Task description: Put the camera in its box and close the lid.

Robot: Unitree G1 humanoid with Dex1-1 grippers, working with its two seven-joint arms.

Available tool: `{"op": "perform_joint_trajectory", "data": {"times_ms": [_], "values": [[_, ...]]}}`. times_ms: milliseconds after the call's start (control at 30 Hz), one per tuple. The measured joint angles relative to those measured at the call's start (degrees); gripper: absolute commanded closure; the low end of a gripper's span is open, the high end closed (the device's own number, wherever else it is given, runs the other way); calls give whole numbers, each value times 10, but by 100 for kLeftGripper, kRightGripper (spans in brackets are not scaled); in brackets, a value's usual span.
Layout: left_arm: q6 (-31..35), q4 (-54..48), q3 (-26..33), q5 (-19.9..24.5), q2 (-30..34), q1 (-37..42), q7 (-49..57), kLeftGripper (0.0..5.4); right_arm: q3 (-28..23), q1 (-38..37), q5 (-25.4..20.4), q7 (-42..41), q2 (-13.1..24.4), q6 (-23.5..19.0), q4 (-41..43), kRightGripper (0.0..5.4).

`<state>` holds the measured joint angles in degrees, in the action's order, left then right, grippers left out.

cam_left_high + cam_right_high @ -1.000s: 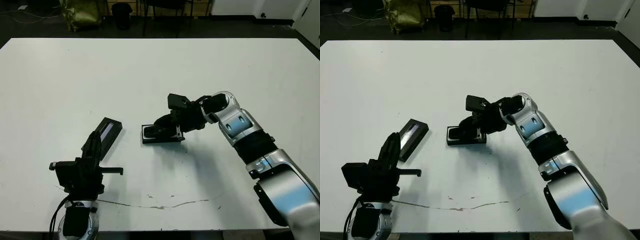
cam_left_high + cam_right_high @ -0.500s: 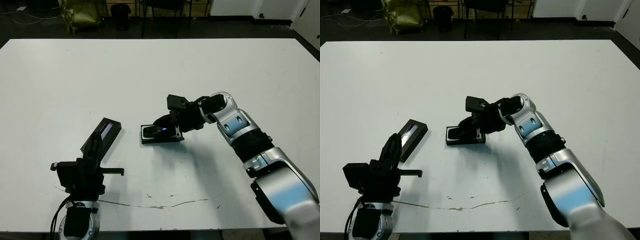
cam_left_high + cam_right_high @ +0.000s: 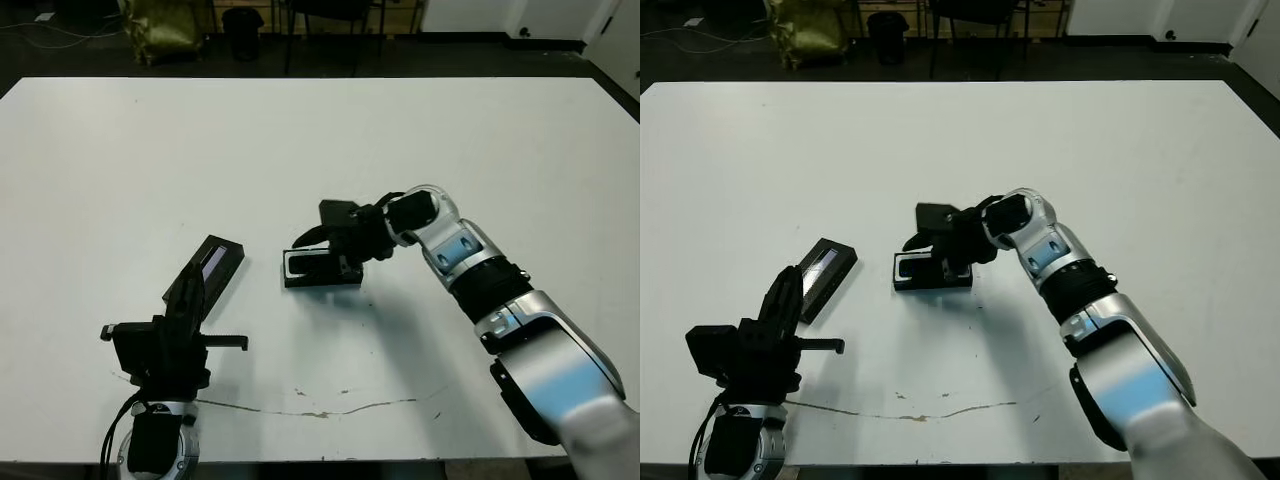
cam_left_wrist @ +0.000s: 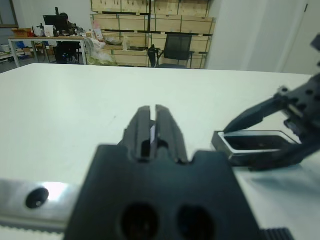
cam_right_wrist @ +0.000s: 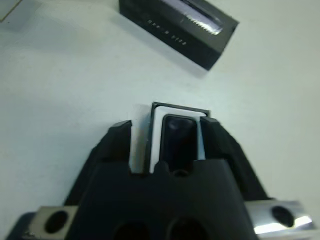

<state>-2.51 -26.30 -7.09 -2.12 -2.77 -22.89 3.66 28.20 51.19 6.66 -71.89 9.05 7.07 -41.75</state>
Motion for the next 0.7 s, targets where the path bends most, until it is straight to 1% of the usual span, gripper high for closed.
{"op": "perform_joint_trajectory", "data": {"times_ms": [133,267,300,400,567,600,700], "values": [[-6,4,1,1,0,0,0,540,-2,0,1,-2,8,12,0,106],[-8,7,1,1,0,0,0,540,-6,1,1,-10,19,10,6,12],[-11,8,1,1,0,0,0,540,-10,1,-1,-13,20,7,7,1],[-20,12,1,2,1,1,-1,540,-18,2,-4,-17,25,-2,21,1],[-19,12,1,1,1,0,0,540,-49,1,-29,-17,40,-13,49,1],[-16,12,1,1,1,0,0,540,-63,-1,-40,-14,43,-21,60,1],[-14,11,1,1,1,0,0,540,-119,-14,-78,34,47,-87,127,1]]}}
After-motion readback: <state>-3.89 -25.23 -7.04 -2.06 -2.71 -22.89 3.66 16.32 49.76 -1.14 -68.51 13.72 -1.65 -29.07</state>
